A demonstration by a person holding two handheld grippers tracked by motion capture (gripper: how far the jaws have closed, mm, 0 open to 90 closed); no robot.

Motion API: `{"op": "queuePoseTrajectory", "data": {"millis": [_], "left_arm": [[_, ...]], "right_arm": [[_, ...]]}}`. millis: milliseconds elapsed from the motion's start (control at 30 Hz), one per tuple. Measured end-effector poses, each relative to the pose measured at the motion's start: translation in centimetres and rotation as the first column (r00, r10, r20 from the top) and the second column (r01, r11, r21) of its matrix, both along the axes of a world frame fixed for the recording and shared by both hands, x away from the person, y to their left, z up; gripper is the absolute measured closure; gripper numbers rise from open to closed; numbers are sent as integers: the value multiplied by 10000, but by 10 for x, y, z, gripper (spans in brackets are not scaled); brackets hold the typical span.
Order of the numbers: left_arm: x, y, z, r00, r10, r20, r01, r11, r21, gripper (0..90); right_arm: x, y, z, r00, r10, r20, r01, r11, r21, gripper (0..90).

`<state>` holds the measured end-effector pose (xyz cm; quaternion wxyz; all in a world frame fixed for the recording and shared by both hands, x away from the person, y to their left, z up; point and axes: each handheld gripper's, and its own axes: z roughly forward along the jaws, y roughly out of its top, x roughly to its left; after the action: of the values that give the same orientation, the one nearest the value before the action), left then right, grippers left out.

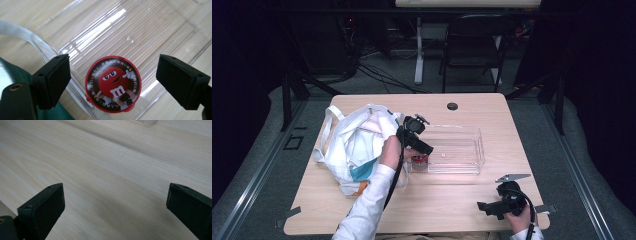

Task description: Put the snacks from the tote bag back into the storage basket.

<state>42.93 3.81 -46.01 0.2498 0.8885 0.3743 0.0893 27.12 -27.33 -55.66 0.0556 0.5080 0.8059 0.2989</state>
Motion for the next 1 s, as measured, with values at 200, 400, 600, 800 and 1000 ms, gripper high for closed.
{"op": "queuePoseTrajectory", "data": {"millis": [200, 400, 600, 800, 1000], "left_arm": [[-4, 12, 18, 9993, 48, 381, -46, 10000, -42, 106], [-11, 36, 35, 9965, 299, 783, -294, 9995, -78, 109], [-19, 61, 48, 9915, 633, 1137, -625, 9980, -100, 112], [-26, 85, 54, 9873, 915, 1301, -907, 9958, -127, 115], [-32, 114, 54, 9811, 1393, 1346, -1407, 9901, 7, 113]], "right_arm": [[0, 0, 0, 10000, -30, 36, 30, 10000, -48, 17], [0, 0, 0, 10000, -63, 48, 63, 10000, 4, 17], [0, 0, 0, 10000, -89, 32, 89, 10000, -13, 17], [0, -1, 1, 9999, -109, 33, 109, 9999, -41, 16], [0, -1, 0, 9999, -114, 50, 114, 9999, -36, 16]]}}
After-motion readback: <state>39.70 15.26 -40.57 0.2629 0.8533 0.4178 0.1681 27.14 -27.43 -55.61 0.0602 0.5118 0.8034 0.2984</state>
